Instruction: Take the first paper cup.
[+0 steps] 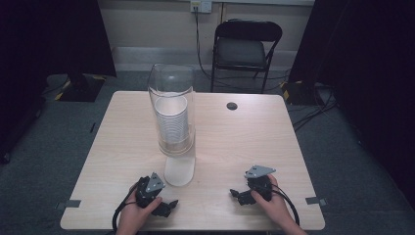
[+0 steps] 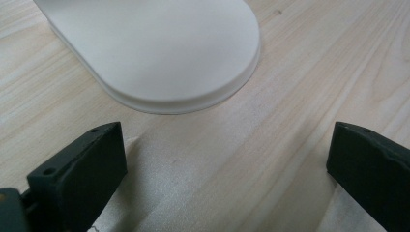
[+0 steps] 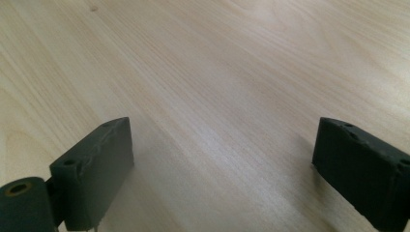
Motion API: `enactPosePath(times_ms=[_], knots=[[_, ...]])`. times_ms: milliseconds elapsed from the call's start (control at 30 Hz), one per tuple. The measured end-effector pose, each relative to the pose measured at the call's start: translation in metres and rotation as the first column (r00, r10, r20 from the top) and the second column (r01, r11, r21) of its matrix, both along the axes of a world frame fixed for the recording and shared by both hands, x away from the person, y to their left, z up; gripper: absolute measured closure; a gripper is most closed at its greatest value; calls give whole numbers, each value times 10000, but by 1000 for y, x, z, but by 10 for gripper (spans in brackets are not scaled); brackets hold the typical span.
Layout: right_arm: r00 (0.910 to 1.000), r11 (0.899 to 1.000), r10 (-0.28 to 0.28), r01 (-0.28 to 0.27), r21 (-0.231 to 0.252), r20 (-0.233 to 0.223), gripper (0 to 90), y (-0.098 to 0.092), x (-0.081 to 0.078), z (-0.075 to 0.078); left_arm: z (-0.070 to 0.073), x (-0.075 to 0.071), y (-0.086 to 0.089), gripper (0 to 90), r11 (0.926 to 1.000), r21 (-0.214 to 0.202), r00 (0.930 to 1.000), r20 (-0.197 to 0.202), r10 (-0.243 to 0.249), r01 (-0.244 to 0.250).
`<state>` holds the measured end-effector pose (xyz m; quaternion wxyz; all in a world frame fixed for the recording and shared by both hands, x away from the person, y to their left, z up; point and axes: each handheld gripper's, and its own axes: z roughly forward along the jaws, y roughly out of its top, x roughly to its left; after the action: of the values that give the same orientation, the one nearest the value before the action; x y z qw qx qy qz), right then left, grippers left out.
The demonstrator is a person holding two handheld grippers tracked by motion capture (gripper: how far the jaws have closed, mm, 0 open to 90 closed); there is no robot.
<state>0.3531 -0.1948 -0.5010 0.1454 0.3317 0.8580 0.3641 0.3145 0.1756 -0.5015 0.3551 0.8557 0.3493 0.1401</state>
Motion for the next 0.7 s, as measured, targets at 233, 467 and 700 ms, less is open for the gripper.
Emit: enactPosePath(times_ms=[233, 467, 700], knots=[[10000, 10000, -5, 5, -1, 4, 68, 0, 0, 0, 15, 3, 0, 187, 9911, -1154, 9977, -242, 634, -658], [10000, 10000, -32, 32, -4, -22, 68, 0, 0, 0, 34, 4, 4, 166, 9812, -1711, 9959, -36, 905, -898], [10000, 10000, 3, -3, 9, -1, 68, 0, 0, 0, 57, 6, 9, 181, 9728, -2055, 9914, 529, 1200, -1068]])
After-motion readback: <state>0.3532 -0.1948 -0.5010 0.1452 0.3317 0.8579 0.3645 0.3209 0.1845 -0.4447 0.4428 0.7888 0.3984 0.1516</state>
